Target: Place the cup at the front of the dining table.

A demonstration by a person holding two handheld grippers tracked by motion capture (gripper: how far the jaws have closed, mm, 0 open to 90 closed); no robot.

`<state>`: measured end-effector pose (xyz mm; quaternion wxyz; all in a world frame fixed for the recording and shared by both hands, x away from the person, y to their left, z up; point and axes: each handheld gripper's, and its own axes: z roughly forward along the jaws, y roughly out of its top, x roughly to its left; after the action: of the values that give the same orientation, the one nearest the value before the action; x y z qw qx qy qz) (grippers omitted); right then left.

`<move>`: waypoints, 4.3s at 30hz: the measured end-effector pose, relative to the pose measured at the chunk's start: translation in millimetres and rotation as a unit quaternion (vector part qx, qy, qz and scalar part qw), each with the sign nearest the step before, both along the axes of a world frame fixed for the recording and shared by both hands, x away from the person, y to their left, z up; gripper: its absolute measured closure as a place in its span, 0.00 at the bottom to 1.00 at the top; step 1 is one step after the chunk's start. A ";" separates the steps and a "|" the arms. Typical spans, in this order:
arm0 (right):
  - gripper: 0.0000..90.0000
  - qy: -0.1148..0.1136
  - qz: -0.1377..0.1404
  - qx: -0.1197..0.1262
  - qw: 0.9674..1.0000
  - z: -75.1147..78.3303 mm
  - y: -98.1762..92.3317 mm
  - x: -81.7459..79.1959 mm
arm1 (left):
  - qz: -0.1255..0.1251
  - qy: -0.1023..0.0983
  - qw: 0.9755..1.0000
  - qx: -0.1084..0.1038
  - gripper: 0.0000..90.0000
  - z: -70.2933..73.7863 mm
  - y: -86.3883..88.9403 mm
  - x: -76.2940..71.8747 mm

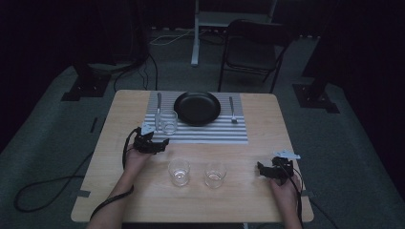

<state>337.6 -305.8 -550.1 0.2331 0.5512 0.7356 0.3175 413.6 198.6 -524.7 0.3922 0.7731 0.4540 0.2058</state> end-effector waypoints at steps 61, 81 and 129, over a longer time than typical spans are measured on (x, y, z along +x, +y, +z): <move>0.14 0.001 0.000 0.000 1.000 0.1 0.1 -0.1 | 0.078 0.009 0.997 0.016 0.21 -14.5 91.1 -93.4; 0.14 0.000 -0.001 0.000 1.000 0.1 0.1 -0.1 | 0.112 0.021 0.993 0.014 0.21 -13.2 122.0 -119.8; 0.15 0.000 -0.001 0.001 1.000 0.1 0.2 -0.2 | 0.218 0.068 0.972 0.052 0.00 -21.4 140.6 -149.2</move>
<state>337.4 -305.6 -550.0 0.2327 0.5520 0.7351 0.3175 264.4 339.3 -546.2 0.2656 0.6869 0.6259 0.2565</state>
